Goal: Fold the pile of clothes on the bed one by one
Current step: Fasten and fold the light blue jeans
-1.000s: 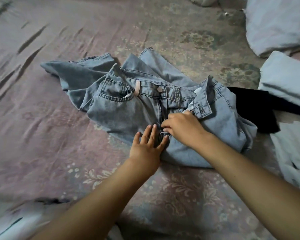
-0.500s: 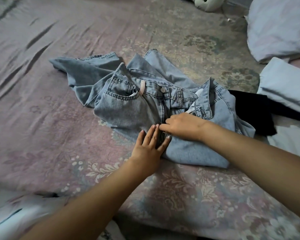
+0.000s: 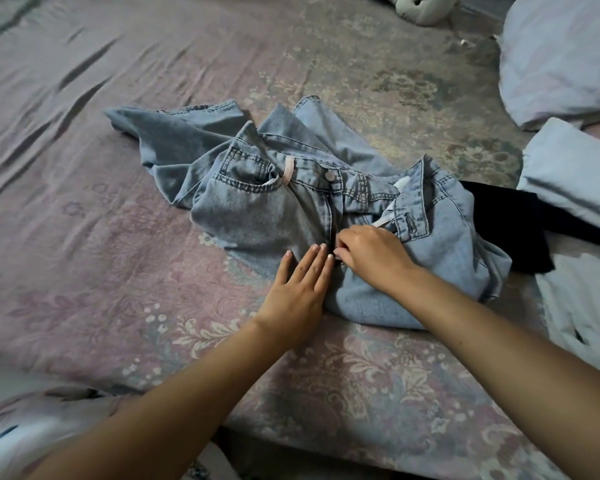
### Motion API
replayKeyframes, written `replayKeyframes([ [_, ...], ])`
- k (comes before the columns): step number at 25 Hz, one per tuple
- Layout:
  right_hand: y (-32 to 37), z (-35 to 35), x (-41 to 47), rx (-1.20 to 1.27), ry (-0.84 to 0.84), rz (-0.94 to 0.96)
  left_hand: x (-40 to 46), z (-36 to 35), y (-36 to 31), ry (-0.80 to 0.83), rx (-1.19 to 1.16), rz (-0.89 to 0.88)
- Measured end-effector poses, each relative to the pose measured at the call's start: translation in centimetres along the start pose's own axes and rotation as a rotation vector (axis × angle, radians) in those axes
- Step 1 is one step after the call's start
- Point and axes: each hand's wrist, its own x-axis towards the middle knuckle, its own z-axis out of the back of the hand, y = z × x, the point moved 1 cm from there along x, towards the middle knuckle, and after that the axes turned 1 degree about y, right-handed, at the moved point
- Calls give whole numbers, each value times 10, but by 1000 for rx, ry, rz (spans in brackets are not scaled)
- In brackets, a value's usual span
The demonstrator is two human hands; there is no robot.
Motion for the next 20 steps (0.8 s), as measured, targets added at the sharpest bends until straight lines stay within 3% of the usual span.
replayKeyframes([
  [3,2,-4,-1,-37,-28,52,0,2,-1,106,82,-21],
  [9,4,-2,3,-381,-249,278,3,2,-4,171,105,29],
  [13,-7,26,17,-419,-389,240,5,5,-5,206,92,35],
  [20,-21,39,34,-218,-466,61,3,7,-6,261,81,32],
])
